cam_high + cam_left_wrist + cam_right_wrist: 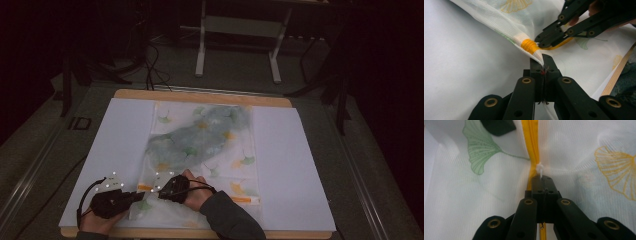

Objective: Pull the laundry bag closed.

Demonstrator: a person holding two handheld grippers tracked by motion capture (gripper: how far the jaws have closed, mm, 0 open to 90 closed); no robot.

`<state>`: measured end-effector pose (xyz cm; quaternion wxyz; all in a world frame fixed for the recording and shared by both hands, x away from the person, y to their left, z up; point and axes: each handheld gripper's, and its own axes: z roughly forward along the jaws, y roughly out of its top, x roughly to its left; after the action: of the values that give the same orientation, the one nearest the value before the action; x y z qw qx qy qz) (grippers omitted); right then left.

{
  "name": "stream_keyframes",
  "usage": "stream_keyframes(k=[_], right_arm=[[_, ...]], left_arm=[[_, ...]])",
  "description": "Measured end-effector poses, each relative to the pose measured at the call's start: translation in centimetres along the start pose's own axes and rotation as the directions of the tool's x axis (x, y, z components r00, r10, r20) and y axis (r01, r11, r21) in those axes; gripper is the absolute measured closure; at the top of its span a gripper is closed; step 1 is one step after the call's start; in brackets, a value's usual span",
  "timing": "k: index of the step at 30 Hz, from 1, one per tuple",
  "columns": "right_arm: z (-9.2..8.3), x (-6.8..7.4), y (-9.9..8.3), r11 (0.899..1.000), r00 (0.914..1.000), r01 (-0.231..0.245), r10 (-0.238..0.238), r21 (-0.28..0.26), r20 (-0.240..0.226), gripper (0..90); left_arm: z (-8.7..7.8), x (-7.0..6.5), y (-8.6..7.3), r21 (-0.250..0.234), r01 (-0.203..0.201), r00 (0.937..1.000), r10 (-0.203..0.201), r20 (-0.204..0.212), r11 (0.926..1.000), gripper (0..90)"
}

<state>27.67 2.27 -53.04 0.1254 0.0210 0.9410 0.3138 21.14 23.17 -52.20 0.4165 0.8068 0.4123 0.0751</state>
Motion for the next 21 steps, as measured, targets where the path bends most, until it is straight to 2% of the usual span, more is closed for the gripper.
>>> stream_keyframes(k=[7, 8, 21], right_arm=[[-0.7, 0.2, -0.1, 0.999, 0.9994, 0.026, -0.027, 0.026, 0.022, 90.0], [-0.9, 0.2, -0.1, 0.999, 0.9990, 0.034, -0.035, 0.042, 0.029, 90.0], [-1.8, -0.3, -1.8, 0.997, 0.9991, 0.029, -0.031, 0.074, 0.029, 90.0]], left_arm=[[0.0, 0.0, 0.0, -0.006, 0.006, 1.0000, -0.006, -0.003, 1.0000, 88.6], [-0.1, 0.1, 0.0, -0.007, 0.008, 1.0000, -0.008, -0.003, 0.9999, 88.6], [-0.3, 0.3, -0.1, -0.009, 0.019, 0.9998, -0.019, -0.006, 0.9998, 88.6]])
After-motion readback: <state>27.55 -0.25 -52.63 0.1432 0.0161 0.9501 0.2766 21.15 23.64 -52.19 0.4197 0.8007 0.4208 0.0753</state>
